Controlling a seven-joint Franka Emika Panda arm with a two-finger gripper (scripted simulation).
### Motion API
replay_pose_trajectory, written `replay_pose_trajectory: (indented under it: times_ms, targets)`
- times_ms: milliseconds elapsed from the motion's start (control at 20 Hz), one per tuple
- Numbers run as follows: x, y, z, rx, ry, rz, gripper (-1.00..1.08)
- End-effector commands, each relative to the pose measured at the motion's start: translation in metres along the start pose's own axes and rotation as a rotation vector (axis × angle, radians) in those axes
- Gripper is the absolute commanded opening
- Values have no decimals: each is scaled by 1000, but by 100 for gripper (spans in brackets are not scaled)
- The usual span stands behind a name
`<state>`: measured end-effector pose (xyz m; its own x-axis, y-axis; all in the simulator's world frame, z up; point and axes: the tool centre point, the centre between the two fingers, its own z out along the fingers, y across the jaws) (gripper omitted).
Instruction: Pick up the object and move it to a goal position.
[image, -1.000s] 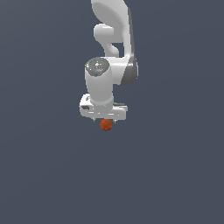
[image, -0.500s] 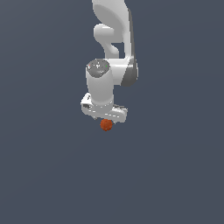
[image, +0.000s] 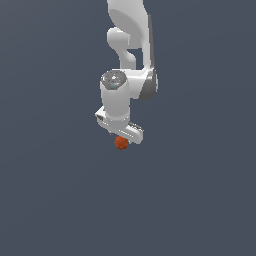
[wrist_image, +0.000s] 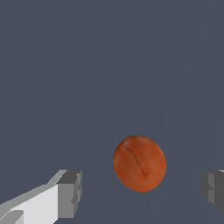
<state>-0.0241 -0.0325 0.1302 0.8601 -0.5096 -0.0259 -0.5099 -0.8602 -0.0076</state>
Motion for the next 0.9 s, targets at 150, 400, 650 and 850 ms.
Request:
replay_pose_trajectory:
  times_ms: [150, 400, 650, 850]
  targets:
    - [-5, 3, 7, 0, 4, 151, 100]
    - [-10, 5, 13, 0, 7, 288, 100]
    - [-14, 8, 19, 0, 12, 425, 100]
    - [-18, 11, 23, 1, 16, 535, 100]
